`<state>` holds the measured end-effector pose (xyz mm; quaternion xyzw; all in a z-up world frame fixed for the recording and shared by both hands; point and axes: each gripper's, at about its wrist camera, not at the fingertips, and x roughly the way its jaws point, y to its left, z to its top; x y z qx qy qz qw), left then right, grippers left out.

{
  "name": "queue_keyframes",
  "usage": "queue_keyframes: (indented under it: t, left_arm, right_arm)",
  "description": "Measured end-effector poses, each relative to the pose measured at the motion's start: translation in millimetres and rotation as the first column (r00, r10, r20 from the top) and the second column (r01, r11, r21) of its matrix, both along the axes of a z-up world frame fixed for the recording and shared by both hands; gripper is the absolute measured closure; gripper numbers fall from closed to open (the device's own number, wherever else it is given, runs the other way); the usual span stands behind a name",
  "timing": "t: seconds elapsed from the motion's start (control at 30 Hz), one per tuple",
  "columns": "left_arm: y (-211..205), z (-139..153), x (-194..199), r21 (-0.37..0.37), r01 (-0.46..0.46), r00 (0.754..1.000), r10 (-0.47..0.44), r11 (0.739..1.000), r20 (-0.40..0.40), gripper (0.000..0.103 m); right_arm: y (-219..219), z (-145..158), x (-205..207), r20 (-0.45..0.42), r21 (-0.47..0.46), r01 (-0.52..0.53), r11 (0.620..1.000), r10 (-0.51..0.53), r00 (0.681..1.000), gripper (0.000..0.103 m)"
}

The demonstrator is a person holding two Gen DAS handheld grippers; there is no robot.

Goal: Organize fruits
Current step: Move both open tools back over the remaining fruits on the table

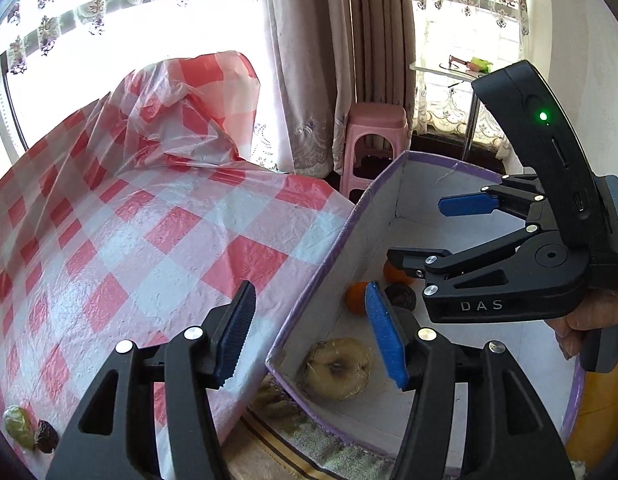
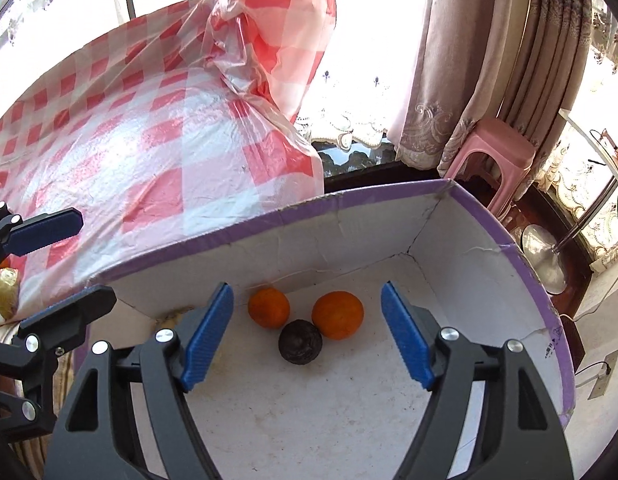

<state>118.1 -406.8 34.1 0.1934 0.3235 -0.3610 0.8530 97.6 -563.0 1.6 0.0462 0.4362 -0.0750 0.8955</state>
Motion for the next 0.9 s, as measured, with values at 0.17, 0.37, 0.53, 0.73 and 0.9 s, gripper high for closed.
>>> queue_keyframes:
  t: [0.17,0.37,0.53,0.73,0.9]
  left_arm:
    - [32.3,17.2,-6.7,-0.063,-0.073,0.997,0.076,0.995,0.036,0.039]
    - [77.9,33.1,-14.6,-0.132,-0.165,0.983,0.174,0.977,0.055,0.036]
    - [121.6,40.8,-22.5,-0.164,-0.257,0.961,0.270,0.953,0.066,0.036]
    - [182.5,47.9,-31.6,-0.168,-0.364,0.924,0.378,0.916,0.063,0.036]
    - [238.6,49.7,-39.3,-0.188,-0.463,0.881,0.472,0.866,0.004,0.029]
  right_arm:
    - [24.2,21.8,-7.4,0.057,0.015,-0.015,1.000,0.014,0.998,0.025]
    - [62.9,41.8,-13.4,0.108,0.025,-0.076,0.997,0.073,0.991,0.024]
    - [99.0,48.6,-14.1,0.139,0.054,-0.169,0.984,0.160,0.977,0.024]
    - [141.2,51.3,-13.9,0.161,0.080,-0.255,0.964,0.240,0.957,0.024]
    - [169.0,52.1,-13.7,0.161,0.091,-0.309,0.947,0.293,0.943,0.024]
